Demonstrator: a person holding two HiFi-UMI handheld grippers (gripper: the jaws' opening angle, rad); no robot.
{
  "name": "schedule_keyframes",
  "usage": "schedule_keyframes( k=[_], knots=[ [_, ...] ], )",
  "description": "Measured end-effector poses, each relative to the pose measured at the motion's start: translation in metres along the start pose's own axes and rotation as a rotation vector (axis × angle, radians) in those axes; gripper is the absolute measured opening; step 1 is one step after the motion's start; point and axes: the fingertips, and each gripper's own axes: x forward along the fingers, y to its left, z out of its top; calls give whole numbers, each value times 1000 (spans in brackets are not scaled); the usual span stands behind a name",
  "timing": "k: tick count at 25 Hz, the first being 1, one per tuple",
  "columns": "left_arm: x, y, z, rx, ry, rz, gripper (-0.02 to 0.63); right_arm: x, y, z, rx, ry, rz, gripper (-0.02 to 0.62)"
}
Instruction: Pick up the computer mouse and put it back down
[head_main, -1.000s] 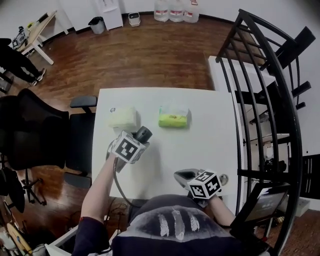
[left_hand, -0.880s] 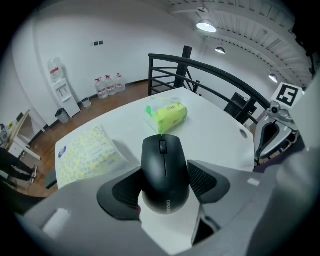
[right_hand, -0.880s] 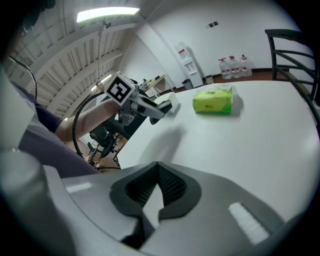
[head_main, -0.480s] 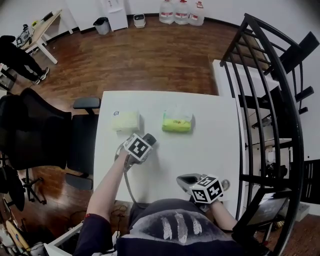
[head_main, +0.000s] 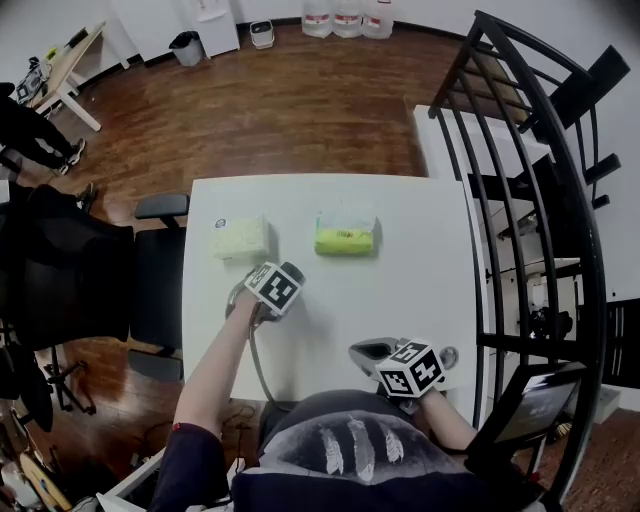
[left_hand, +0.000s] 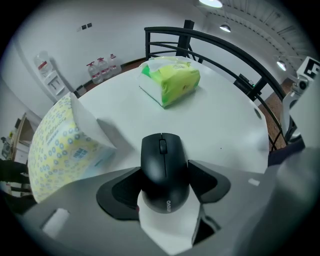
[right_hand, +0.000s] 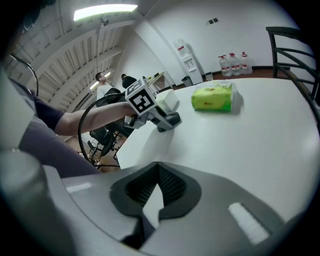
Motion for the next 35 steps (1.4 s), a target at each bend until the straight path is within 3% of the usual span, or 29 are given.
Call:
schedule_keyframes(
  k=[8,12,15,17,19,20,24,29,35],
  knots=[
    [-16,-2,-2,-31,9,3,311,0,7,3,-29,3,9,3],
    [-62,2,-9,-62,-68,85,307,-6,7,3,-30,-13,10,3],
    [-105,-26,-13,-127,-221,8,281,-14,8,3,-12,-43,22,3],
    [-133,-42,-17,-158,-330,-27,239,-17,9,4,2,-68,31,3],
    [-160,-48,-28,-173,-409,9,64,-20,12,11,9,-101,45,3],
    [-169,-52,-34,-174,-433,27,15,-21,15,16,11,-123,55,3],
    [-177,-84,-53,-182,-460,26,15,-29,26,36,-8,-203,74,3],
    [-165,-131,-54,-192,-485,-71,15,-39,32,37,-6,-236,42,3],
    [-163,-134,-59,-124,-458,-45,15,-43,36,36,15,-285,27,3]
  ],
)
